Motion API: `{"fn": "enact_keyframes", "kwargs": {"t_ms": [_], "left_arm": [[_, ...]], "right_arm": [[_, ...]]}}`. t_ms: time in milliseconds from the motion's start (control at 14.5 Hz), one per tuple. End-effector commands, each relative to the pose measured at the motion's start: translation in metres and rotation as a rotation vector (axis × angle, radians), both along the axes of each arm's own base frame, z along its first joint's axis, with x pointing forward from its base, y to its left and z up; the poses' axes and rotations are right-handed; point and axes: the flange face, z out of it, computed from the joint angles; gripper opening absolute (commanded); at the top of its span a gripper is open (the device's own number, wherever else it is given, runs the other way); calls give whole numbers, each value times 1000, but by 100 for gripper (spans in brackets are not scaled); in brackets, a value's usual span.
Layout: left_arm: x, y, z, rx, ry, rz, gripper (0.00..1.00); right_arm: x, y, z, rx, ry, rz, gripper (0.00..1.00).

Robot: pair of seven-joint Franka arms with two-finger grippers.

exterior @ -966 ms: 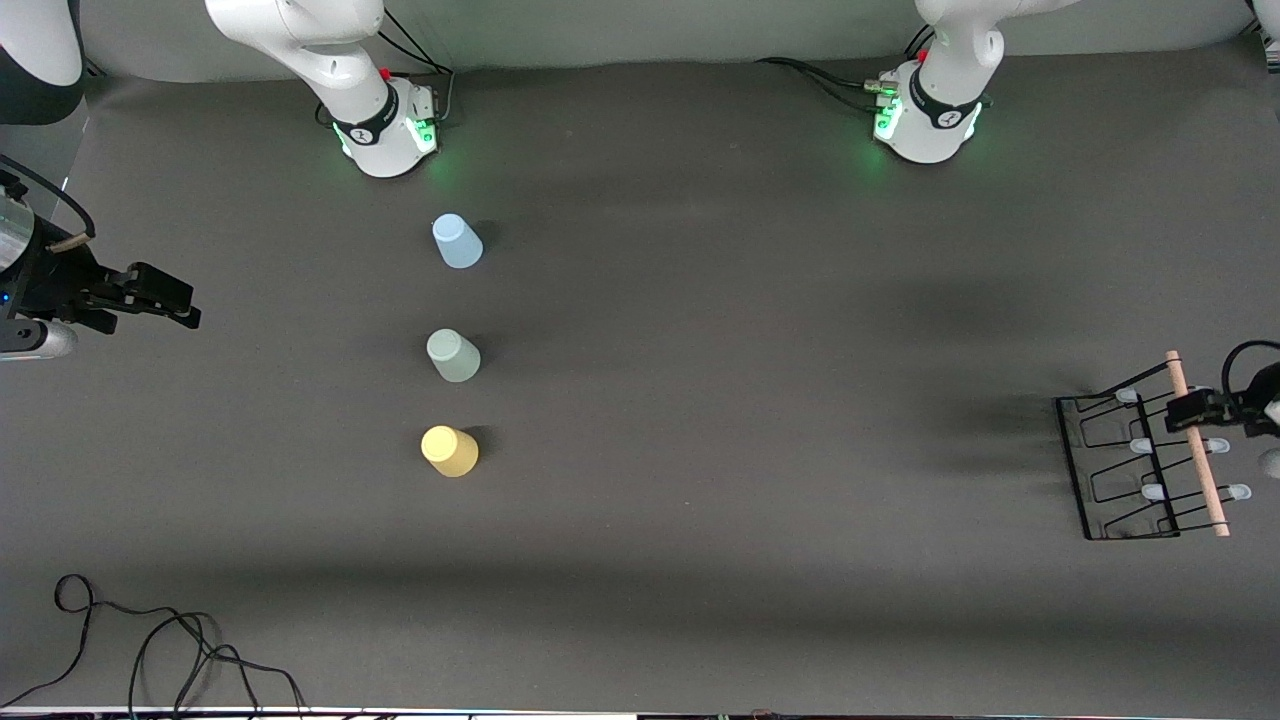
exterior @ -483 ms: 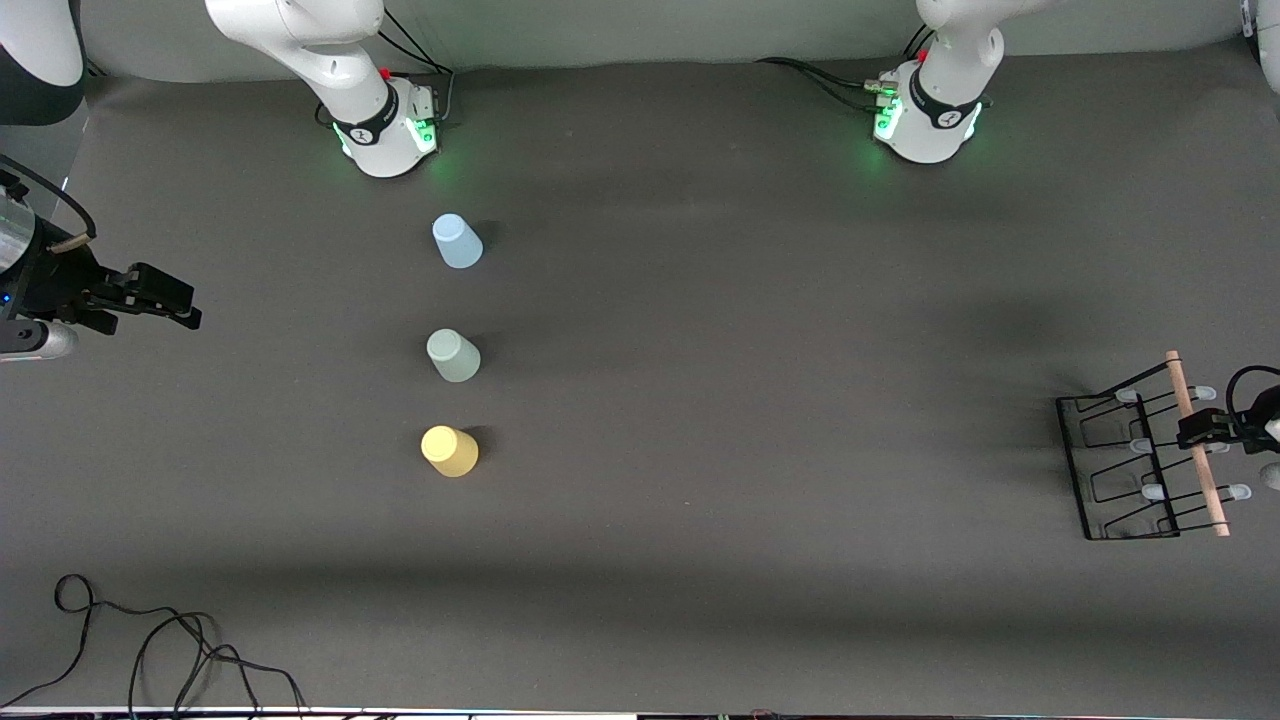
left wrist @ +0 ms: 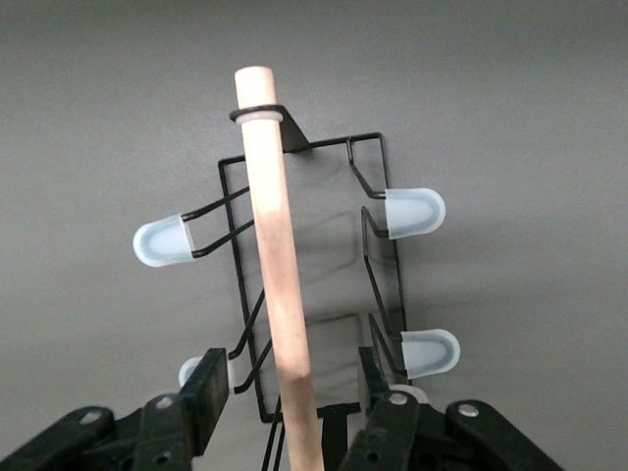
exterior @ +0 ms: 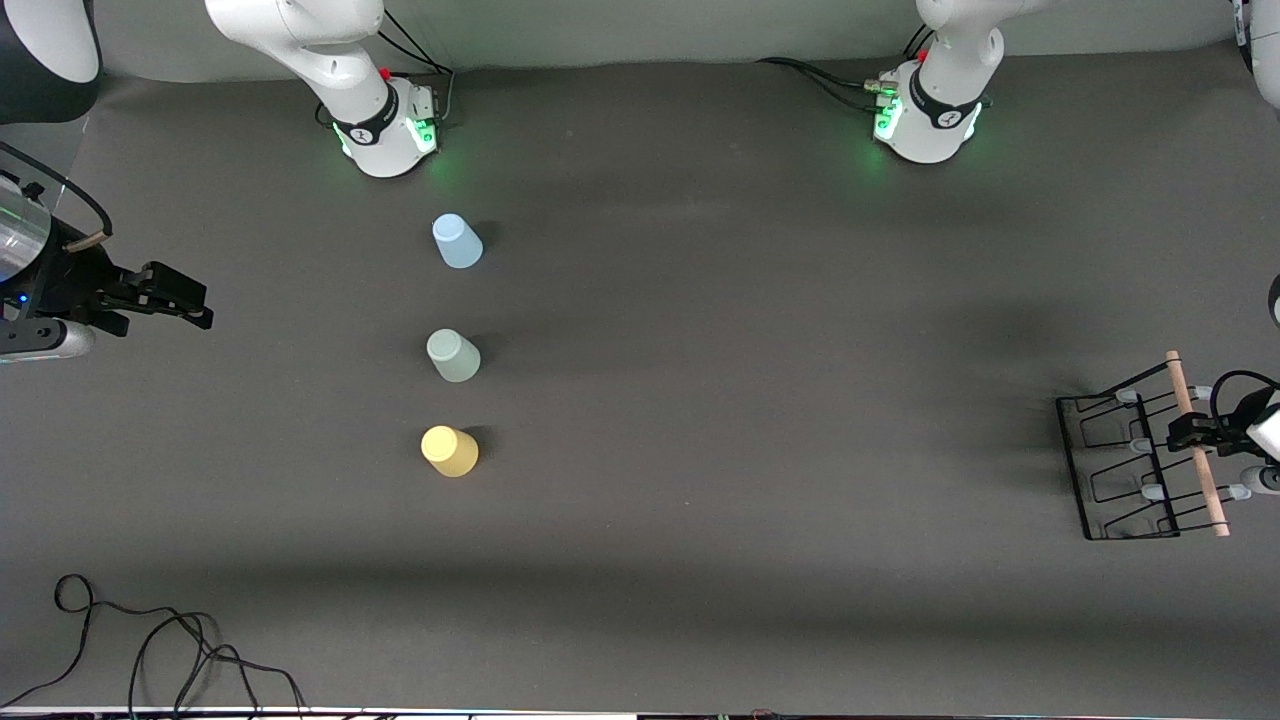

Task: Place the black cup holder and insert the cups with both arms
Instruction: 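Lower the left gripper onto the wooden rod of the black rack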

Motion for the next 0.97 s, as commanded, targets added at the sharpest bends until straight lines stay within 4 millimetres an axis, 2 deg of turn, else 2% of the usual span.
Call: {"fn": "enact_keyframes", "kwargs": {"t_ms": [0,138,207,345,483,690,828,897], "left_arm": [[-4,-2,-1,-7,9,-16,27],[-5,-3,-2,-6,10,-21,4],[-5,-4,-1,-5,10,-24,0],[-2,-9,15,1,-5,-39,0],[-2,-28,47,4,-28,-69,0],[-8,-71,92,-22,-20,-86,0],[-12,-93,111,-27,-18,-74,0],[-12,-114,118,-29,-25,-81,0]], "right_arm": [[3,3,4,-5,-9,14,100],[2,2,3,-5,-4,13,100],[2,0,5,-5,-9,10,100],[2,-6,5,-6,-9,-1,100],[2,-18,4,-6,-4,-15,100],[4,-22,4,-5,-9,-23,100],[2,-21,4,-5,-4,-21,100],[2,-20,4,-5,-3,-20,100]]}}
